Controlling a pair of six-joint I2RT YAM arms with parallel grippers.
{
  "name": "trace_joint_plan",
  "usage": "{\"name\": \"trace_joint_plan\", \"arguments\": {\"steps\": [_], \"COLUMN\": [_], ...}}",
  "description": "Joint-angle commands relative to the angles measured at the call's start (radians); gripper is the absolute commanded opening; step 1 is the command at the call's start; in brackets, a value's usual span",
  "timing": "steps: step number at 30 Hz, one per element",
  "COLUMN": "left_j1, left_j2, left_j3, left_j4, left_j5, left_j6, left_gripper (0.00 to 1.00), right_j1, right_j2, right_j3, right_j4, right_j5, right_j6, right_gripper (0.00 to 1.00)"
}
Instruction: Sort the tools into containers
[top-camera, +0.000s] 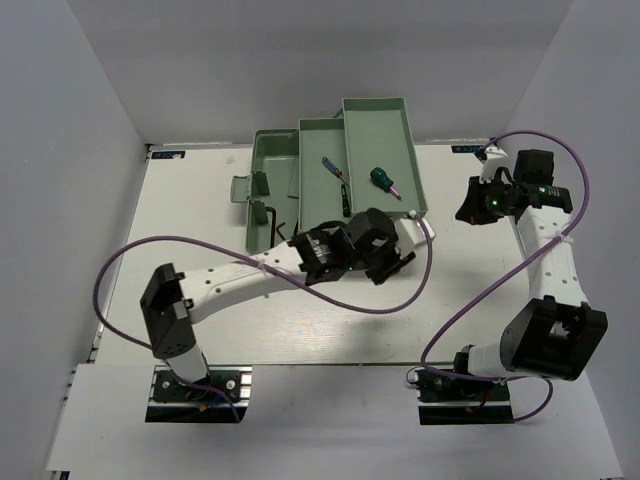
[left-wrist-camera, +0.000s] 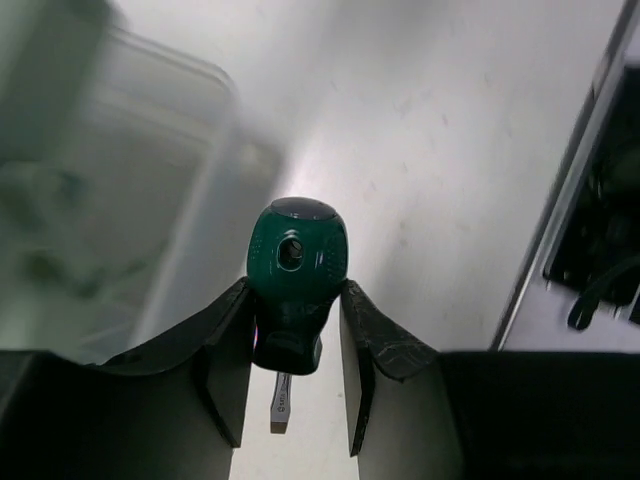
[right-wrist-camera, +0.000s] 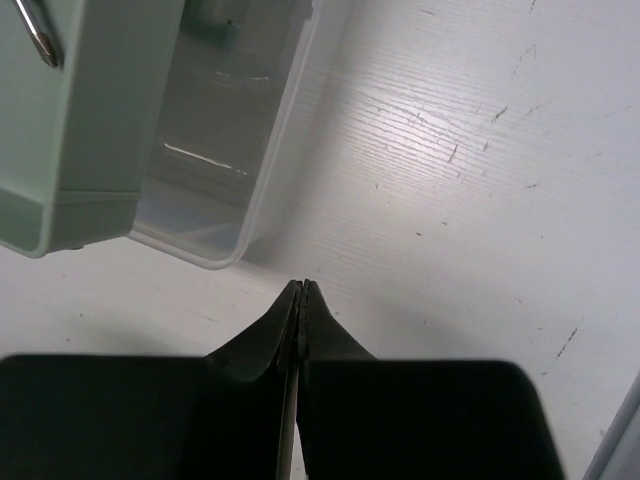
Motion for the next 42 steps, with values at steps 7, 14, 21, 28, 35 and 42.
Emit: {"name": "trace_joint_plan", "arguments": {"steps": [7, 14, 21, 28, 35, 42], "left_j1": [0.094, 0.184, 0.241, 0.275, 0.275, 0.328], "left_j2": [-0.053, 0.16, 0.305, 0.251, 0.005, -0.405], "left_j3": [0.199, 0.394, 0.543, 0.561, 0.462, 0.06], "left_j4": [0.064, 0.094, 0.018, 0.018, 0.074, 0.058], "left_j5": [-0.3, -0.389, -0.349, -0.314, -0.349, -0.579], "left_j6": [-0.025, -0.07, -0.102, -0.124, -0.169, -0.26], "left_gripper": [0.0, 0.0, 0.32, 0.69, 0.77, 0.08], "right_j1": [-0.026, -0.034, -0.031, -0.023, 0.029, 0.045], "right_j2": [-0.058, -0.09, -0.089, -0.096, -0.078, -0.113], "right_j3": [-0.055, -0.091, -0.092, -0.025, 0.072, 0.015], "right_j4": [0.07, 0.073, -0.01, -0.381, -0.749, -0.463], "right_j5": [-0.003, -0.035, -0.223, -0.594, -0.748, -0.621], "right_j6": [0.009, -0.007, -0.121, -0.599, -1.179, -0.795], "right_gripper": [0.0, 0.0, 0.57, 0.63, 0.64, 0.37]}}
